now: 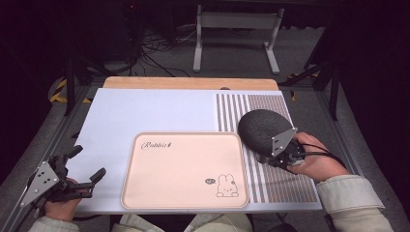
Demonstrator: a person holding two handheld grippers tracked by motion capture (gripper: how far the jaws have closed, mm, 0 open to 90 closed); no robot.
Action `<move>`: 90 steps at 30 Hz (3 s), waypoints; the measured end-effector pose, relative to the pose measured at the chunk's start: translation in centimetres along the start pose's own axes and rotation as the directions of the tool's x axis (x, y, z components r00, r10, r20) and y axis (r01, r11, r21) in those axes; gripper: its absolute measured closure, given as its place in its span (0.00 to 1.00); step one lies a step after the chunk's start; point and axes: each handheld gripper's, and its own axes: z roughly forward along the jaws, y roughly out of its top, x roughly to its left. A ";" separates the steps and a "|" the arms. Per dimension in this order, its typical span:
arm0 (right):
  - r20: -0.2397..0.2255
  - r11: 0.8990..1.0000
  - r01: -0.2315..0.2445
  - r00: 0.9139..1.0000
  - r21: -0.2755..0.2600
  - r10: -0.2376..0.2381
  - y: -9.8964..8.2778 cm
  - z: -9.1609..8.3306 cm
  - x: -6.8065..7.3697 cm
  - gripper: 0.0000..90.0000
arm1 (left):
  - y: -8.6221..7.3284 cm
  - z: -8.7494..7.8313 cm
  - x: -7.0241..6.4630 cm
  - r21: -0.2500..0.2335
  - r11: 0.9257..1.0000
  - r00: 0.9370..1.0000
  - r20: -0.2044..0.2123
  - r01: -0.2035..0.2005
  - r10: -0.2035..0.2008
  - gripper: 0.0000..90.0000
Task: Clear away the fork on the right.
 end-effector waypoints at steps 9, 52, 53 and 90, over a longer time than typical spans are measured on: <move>0.042 0.996 -0.004 0.999 -0.087 0.007 1.0 -1.5 0.6 0.97 | 0.0 0.0 0.0 0.002 1.000 1.000 0.001 -0.003 0.003 0.01; -0.039 0.774 -0.585 0.803 -0.241 0.595 10.8 -0.5 2.3 0.97 | 0.0 0.0 0.0 -0.001 1.000 1.000 0.001 -0.002 0.002 0.01; -0.039 0.770 -0.591 0.798 -0.240 0.601 11.0 -0.4 2.2 0.97 | 0.0 0.0 0.0 -0.001 1.000 1.000 0.001 -0.003 0.003 0.01; -0.056 0.654 -0.750 0.660 -0.098 0.749 12.7 6.5 0.3 0.97 | 0.1 -0.1 0.1 -0.009 1.000 1.000 0.009 -0.007 0.007 0.01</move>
